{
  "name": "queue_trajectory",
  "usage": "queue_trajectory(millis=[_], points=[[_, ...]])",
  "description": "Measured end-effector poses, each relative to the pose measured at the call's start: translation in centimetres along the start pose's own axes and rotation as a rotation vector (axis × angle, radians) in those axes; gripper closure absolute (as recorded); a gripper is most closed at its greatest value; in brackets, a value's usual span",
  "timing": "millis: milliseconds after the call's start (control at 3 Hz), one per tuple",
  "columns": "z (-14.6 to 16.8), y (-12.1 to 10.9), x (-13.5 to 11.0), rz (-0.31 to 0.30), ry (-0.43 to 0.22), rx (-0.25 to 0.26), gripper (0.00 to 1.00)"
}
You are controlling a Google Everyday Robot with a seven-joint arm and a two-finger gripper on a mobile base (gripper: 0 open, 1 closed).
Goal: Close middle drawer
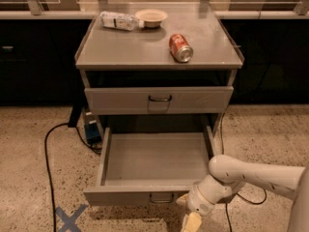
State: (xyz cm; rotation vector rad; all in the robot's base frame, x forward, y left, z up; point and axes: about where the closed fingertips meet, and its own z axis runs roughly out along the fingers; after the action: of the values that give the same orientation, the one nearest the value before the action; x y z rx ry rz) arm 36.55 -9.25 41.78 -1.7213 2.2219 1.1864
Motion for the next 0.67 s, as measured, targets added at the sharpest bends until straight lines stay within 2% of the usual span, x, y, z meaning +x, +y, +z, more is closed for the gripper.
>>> queue_trajectory(millis=[333,667], points=[[0.09,-0.03,0.03,0.001,-0.001,-0.002,0.00],[-0.03,-0.35,-0.07,0.004,0.003,0.017,0.00]])
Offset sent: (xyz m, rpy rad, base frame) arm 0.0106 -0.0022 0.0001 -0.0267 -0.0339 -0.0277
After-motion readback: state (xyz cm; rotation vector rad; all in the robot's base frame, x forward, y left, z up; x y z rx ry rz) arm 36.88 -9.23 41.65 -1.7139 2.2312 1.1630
